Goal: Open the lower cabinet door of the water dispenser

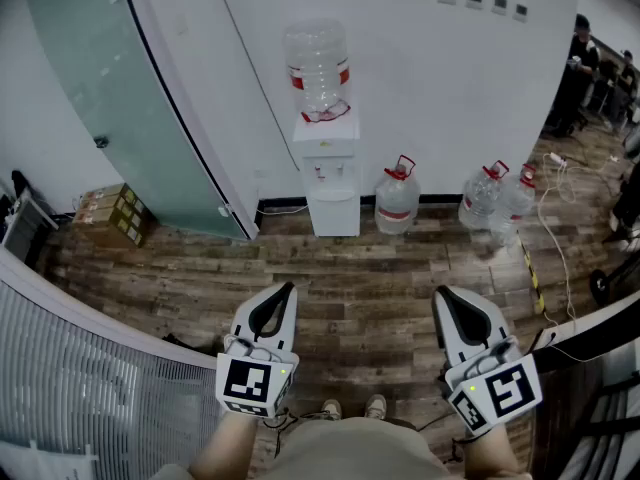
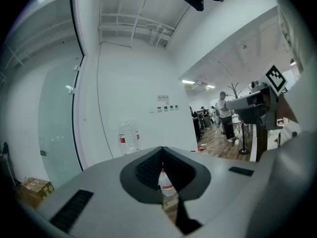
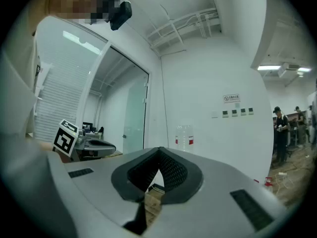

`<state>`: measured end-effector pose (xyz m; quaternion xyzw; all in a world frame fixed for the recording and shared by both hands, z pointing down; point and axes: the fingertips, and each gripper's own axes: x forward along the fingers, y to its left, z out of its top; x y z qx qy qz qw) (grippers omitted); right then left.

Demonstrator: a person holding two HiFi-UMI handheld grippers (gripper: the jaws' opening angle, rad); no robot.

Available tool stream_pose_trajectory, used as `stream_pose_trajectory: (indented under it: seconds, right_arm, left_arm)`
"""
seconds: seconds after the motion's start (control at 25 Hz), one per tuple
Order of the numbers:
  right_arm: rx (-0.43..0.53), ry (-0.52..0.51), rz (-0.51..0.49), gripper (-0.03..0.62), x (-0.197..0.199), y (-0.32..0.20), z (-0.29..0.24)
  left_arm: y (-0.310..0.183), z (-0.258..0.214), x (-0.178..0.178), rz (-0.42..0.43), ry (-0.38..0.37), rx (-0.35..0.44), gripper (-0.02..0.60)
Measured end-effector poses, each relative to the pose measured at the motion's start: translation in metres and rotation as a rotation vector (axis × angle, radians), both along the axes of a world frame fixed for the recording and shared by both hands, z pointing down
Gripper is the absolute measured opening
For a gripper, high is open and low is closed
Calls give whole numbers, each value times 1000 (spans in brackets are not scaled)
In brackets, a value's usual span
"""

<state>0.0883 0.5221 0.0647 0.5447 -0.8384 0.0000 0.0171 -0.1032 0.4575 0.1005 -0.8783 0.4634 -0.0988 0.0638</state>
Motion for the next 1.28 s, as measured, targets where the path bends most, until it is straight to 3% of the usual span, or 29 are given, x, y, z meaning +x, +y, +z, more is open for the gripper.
stream_pose_trajectory:
  seconds: [0.56,1.28]
  right_arm:
    - [-4,14,26,6,36,-6,8]
    - [-21,-7,-30,6,80,-4,35]
  left_arm:
    - [2,7,25,17,-12,13,6]
    - [13,19,82,5,-37,26,6]
